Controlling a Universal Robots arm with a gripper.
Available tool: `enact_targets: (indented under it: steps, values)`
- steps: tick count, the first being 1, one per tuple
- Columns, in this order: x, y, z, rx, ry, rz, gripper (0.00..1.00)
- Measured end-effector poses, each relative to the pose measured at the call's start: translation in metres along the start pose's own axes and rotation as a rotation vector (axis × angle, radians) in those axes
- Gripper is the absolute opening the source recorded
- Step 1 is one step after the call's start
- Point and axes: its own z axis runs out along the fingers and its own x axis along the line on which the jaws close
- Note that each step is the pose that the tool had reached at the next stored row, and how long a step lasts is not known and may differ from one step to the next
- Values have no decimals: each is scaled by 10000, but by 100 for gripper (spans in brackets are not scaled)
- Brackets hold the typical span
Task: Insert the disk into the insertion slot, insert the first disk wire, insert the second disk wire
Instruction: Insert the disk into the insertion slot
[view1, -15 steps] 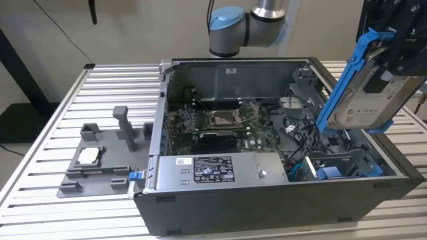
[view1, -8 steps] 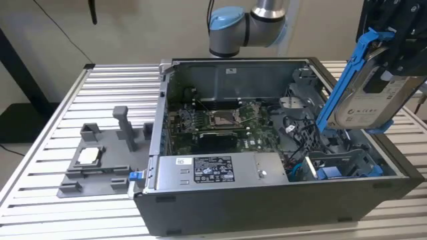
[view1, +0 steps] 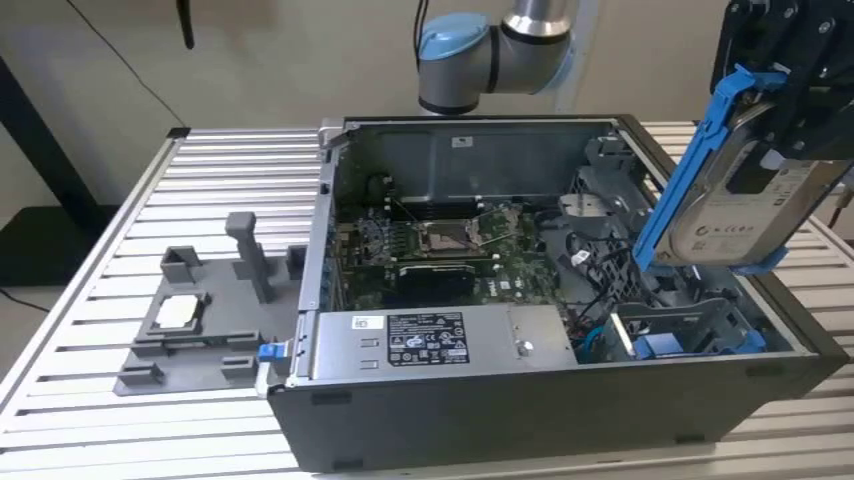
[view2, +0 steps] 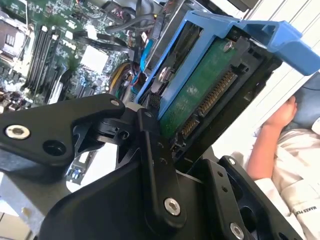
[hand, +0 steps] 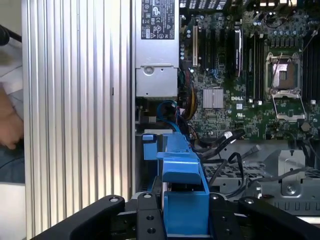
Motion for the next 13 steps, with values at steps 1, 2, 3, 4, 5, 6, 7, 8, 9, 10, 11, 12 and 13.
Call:
enact_targets:
  steps: [1, 2, 3, 4, 5, 6, 7, 8, 9, 10, 11, 12, 13]
  values:
    - [0, 0, 10, 0, 1, 0, 33]
    - [-1, -1, 20, 0, 2, 0, 33]
    - [-1, -1, 31, 0, 2, 0, 33]
    - [-1, -2, 41, 0, 3, 0, 33]
    - [-2, -2, 51, 0, 2, 0, 33]
    - [-2, -3, 60, 0, 1, 0, 33]
    - [-2, -3, 68, 0, 2, 1, 33]
    - [-1, -3, 77, 0, 1, 2, 33]
    - [-2, -5, 85, 0, 3, 1, 33]
    - [-2, -6, 92, 0, 2, 0, 33]
    - [-2, -7, 100, 0, 3, 0, 33]
    - [-2, -7, 108, 0, 1, 1, 33]
    - [-2, -8, 114, 0, 2, 1, 33]
